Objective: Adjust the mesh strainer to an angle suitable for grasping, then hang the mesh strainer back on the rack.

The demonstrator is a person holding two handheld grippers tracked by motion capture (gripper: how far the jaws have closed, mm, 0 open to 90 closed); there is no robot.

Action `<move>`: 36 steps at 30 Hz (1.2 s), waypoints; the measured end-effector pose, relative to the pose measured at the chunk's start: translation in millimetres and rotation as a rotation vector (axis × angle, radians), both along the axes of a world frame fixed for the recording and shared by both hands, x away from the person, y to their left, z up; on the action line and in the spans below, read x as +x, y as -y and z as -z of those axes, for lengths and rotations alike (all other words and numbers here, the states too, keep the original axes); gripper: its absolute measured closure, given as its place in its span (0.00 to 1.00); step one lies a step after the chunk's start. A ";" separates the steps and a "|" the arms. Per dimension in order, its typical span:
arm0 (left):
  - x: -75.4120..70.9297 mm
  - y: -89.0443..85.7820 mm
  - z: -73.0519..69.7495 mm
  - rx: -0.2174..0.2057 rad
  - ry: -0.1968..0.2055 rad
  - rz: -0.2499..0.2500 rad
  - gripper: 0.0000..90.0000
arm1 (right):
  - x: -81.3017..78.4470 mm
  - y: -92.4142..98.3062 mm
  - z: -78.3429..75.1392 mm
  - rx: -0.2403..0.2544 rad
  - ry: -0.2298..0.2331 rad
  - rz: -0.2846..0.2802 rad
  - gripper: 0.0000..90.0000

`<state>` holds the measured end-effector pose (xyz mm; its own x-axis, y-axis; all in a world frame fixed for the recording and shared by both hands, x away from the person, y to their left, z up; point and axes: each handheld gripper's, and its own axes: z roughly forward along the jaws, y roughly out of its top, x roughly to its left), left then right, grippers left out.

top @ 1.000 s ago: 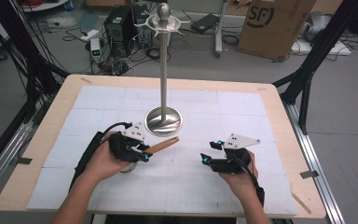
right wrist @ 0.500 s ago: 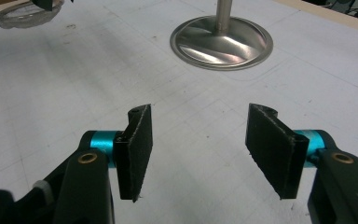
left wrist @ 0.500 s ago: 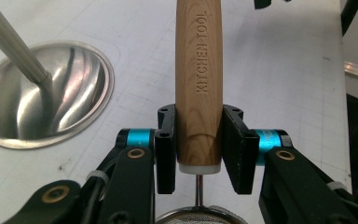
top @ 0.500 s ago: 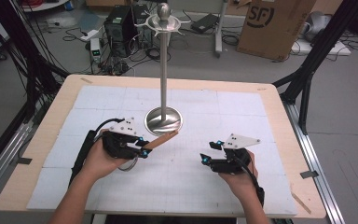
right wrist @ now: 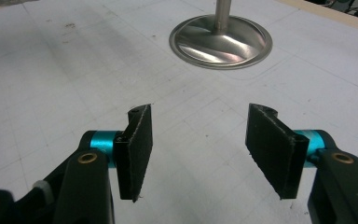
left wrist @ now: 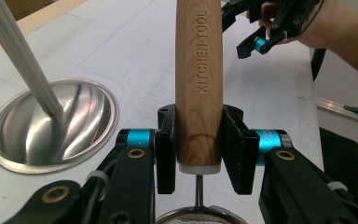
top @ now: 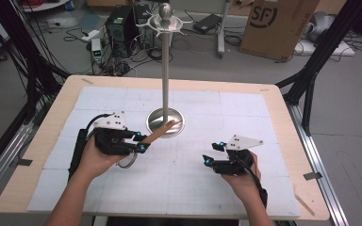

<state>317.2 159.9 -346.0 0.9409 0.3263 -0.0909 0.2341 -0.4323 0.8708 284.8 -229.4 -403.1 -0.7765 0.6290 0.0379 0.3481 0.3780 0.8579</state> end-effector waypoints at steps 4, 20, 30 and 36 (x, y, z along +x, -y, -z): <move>-0.7 -4.7 -3.6 -0.030 0.011 -0.010 0.76 | -0.3 0.7 -0.6 0.000 0.000 0.002 0.45; 1.9 -26.0 -27.2 -0.115 0.052 -0.046 0.76 | 3.4 1.3 0.5 0.012 -0.010 0.008 0.45; -1.5 -37.1 -54.3 -0.154 0.111 -0.085 0.76 | 3.4 0.4 1.2 0.003 -0.006 0.003 0.45; 0.3 -38.5 -73.2 -0.166 0.141 -0.084 0.76 | -0.4 -0.7 -0.3 -0.001 -0.002 -0.003 0.45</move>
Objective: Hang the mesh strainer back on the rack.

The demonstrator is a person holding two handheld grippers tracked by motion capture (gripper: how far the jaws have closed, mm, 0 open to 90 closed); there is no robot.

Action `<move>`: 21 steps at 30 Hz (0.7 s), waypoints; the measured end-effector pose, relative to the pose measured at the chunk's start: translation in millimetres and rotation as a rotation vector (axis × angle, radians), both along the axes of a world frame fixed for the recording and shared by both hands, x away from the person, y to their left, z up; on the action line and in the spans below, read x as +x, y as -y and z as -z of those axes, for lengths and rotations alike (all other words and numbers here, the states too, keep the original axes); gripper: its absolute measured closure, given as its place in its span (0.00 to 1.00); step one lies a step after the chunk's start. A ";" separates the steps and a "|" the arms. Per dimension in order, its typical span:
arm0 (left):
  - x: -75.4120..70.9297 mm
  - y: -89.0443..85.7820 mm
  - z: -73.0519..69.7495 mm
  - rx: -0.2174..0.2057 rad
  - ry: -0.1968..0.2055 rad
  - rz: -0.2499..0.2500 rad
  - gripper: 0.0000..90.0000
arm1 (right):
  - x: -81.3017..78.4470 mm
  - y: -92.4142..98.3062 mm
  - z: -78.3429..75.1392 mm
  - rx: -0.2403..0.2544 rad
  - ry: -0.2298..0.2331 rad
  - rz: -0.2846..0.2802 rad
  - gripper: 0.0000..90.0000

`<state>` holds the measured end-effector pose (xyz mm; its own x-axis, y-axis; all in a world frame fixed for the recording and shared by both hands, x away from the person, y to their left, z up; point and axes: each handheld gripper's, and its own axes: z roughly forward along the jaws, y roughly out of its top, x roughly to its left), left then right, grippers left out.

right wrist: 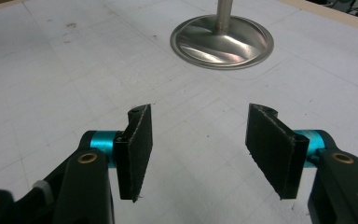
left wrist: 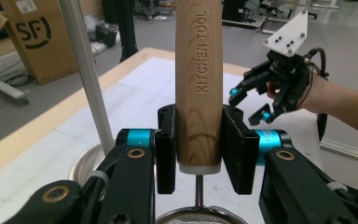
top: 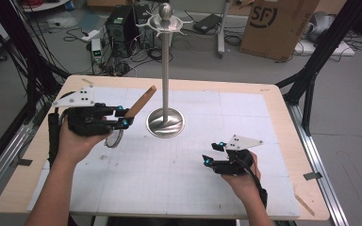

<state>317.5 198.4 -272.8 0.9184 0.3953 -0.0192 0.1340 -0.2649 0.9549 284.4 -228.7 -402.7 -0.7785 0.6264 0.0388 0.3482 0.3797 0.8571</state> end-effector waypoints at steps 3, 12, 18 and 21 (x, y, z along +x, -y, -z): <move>3.5 -2.2 -8.7 -0.013 0.012 0.004 0.76 | 0.1 0.0 -0.1 0.002 -0.001 0.000 0.45; 12.2 -9.0 -25.8 -0.055 0.021 0.001 0.76 | 0.9 2.0 -1.0 0.008 0.005 0.001 0.45; 18.3 -9.1 -35.6 -0.049 0.018 0.018 0.76 | 0.1 2.8 -2.5 0.012 0.008 0.002 0.45; 23.2 -9.1 -42.6 -0.046 0.014 0.027 0.76 | -0.3 3.4 -3.0 0.013 0.007 0.004 0.45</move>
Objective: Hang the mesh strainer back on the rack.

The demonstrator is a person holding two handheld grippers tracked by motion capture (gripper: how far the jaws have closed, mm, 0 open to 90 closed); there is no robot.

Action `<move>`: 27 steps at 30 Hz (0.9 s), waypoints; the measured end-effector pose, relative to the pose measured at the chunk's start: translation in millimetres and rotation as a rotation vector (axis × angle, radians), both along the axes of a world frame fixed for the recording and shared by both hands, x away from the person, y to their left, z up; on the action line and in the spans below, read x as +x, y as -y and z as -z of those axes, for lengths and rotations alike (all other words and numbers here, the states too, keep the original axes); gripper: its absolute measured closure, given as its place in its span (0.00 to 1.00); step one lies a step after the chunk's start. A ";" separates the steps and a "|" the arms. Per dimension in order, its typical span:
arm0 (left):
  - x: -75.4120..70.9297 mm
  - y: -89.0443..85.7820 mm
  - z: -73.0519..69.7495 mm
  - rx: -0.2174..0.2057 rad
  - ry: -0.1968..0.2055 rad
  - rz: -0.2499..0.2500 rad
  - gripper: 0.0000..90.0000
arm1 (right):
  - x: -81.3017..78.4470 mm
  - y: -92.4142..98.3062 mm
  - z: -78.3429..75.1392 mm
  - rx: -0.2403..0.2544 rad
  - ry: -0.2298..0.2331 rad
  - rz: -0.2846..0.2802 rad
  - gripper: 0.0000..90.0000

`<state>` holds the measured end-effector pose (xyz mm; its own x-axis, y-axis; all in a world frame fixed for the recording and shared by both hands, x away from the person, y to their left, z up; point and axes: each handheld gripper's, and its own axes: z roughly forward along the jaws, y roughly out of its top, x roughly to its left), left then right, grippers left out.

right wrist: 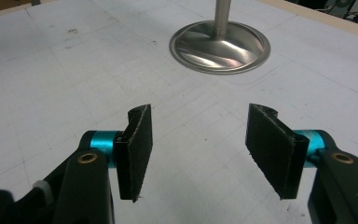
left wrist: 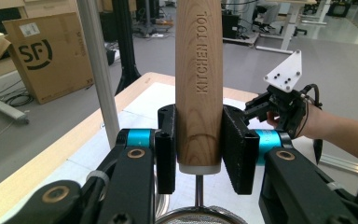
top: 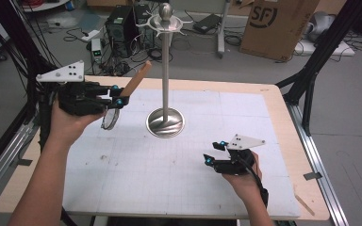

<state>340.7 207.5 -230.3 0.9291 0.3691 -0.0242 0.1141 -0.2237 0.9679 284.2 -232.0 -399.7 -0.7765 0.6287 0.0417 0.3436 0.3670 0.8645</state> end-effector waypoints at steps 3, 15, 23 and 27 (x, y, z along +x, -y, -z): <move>5.0 -0.5 -5.8 0.004 -0.003 0.009 0.76 | 0.5 0.2 0.2 0.002 0.004 0.000 0.45; 23.2 6.3 -23.2 0.029 -0.005 0.007 0.76 | 0.7 2.3 -0.4 0.007 0.006 0.002 0.45; 36.0 -8.5 -29.5 0.000 -0.017 -0.013 0.76 | 0.8 3.5 -0.6 0.006 0.005 0.005 0.45; 46.8 -19.8 -33.6 -0.023 -0.027 -0.032 0.76 | 1.3 3.6 -0.3 0.006 0.005 0.003 0.45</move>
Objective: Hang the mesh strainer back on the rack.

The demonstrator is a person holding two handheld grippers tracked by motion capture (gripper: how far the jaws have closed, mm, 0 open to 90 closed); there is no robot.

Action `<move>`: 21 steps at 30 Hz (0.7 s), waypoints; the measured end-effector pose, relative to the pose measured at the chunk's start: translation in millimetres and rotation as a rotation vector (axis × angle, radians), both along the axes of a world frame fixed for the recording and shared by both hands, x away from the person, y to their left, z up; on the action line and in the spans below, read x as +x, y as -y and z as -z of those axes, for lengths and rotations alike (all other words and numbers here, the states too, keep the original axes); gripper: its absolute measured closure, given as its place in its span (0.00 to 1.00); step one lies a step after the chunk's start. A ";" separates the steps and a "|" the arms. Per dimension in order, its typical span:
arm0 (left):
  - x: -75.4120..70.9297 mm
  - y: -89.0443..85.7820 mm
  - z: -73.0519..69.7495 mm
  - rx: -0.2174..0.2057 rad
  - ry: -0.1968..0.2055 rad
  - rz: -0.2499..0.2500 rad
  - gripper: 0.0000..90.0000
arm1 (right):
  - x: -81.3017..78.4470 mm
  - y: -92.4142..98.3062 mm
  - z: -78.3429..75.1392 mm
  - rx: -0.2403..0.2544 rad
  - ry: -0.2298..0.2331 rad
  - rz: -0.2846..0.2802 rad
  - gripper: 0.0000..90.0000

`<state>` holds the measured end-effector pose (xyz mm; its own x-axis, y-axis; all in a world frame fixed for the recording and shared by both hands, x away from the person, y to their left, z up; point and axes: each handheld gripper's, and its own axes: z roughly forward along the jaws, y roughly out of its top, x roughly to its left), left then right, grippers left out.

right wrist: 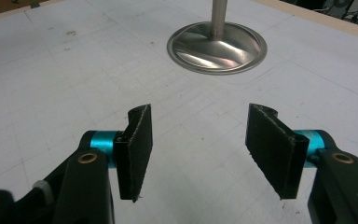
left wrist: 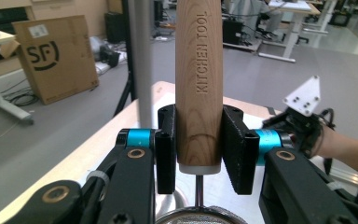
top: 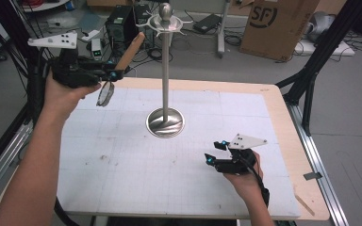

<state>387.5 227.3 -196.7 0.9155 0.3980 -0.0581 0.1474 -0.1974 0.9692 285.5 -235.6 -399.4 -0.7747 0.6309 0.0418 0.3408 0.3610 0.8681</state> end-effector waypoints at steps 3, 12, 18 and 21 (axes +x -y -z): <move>7.8 -5.3 -3.8 0.005 -0.001 -0.025 0.76 | -0.4 0.0 -0.1 0.003 -0.004 0.004 0.45; 23.1 -5.9 -7.7 0.024 -0.014 -0.057 0.76 | -0.5 2.2 -0.3 0.006 -0.004 0.005 0.45; 27.3 -5.2 -15.2 0.022 -0.001 -0.062 0.76 | -0.6 4.3 0.1 0.006 -0.004 0.013 0.45; 28.4 -6.1 -18.4 0.027 0.001 -0.068 0.76 | -0.5 5.5 0.6 0.004 -0.003 0.014 0.45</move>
<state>415.9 233.4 -178.3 0.8865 0.4604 -0.0454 0.1599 -0.2127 0.9640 284.9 -241.0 -400.0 -0.7657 0.6415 0.0472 0.3487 0.3524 0.8685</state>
